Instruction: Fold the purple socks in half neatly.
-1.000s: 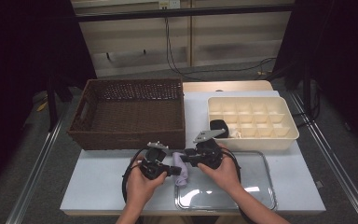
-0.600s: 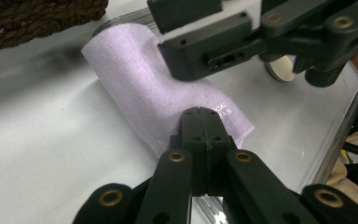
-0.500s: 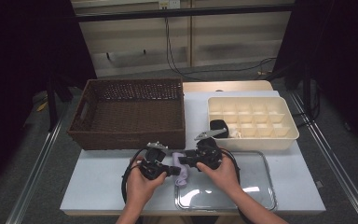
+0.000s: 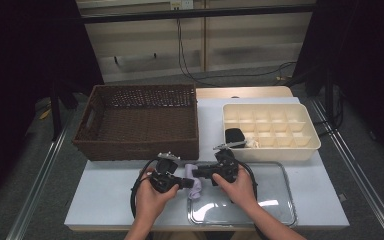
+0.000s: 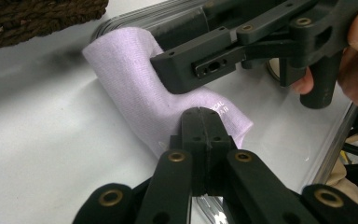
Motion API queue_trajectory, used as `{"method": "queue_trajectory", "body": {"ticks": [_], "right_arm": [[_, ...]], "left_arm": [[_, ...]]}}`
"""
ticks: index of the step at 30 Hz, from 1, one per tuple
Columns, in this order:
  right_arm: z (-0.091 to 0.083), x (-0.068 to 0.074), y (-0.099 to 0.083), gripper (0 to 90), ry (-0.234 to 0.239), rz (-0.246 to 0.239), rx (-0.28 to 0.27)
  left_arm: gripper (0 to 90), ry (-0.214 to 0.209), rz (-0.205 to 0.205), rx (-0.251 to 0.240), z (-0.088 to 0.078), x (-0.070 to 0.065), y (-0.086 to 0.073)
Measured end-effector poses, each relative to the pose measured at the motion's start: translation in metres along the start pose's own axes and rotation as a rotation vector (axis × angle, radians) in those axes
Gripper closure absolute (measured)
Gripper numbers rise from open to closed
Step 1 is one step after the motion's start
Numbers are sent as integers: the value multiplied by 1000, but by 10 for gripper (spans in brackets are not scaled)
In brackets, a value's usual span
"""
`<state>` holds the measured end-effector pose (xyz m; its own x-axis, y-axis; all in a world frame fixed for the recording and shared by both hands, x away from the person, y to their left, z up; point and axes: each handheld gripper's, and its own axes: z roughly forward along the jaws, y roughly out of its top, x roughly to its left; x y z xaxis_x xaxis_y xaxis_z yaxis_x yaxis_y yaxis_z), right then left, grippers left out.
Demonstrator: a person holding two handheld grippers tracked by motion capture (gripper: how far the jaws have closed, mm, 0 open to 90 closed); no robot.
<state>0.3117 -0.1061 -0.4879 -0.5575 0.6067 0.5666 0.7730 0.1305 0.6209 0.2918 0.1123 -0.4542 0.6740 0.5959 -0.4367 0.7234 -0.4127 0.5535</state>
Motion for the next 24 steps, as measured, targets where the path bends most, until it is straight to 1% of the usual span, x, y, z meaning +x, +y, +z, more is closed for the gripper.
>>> {"method": "queue_trajectory", "body": {"ticks": [2, 4, 5, 6, 8, 10, 11, 13, 14, 16, 17, 18, 19, 21, 22, 23, 24], "right_arm": [[0, 0, 0, 776, 20, 23, 1], [0, 0, 2, 814, 17, 13, 9], [0, 0, 3, 820, 17, 16, 16], [-1, 0, 4, 823, 19, 12, 21], [-2, 1, 7, 830, 14, 2, 32], [-4, 1, 10, 831, 4, -11, 26], [-5, 1, 12, 831, -4, -18, 25], [-8, 1, 16, 831, -21, -30, 18], [-10, 2, 19, 830, -38, -41, 15], [-13, 3, 23, 829, -62, -55, 17], [-13, 4, 24, 827, -76, -64, 18], [-13, 4, 24, 825, -91, -75, 25], [-12, 5, 23, 818, -100, -79, 31], [-11, 4, 20, 782, -103, -80, 22], [-10, 4, 18, 738, -102, -80, 20], [-10, 3, 17, 667, -98, -65, 15], [-10, 2, 17, 639, -96, -60, 15]], "left_arm": [[900, -3, 0, 0, 0, 0, 0], [900, -6, 1, -2, 0, -1, 0], [900, -3, -4, -8, -1, -2, 1], [896, -2, 6, -1, -3, -1, 1], [869, 4, 12, -12, -7, -2, 3], [857, 16, 18, -20, -11, -2, 4], [855, 11, 21, -25, -12, -1, 4], [849, 19, 32, -24, -10, -1, 3], [849, 18, 32, -23, -8, -2, 3], [834, 19, 55, -24, -2, -3, 3], [812, 33, 68, -24, 1, -3, 3], [808, 37, 65, -18, 4, -3, 3], [813, 30, 62, -13, 7, -2, 2], [847, 36, 69, -5, 10, -3, 1], [848, 36, 70, -5, 10, -3, 1], [848, 37, 71, -3, 10, -3, 2], [848, 40, 71, -5, 11, -4, 2]]}}
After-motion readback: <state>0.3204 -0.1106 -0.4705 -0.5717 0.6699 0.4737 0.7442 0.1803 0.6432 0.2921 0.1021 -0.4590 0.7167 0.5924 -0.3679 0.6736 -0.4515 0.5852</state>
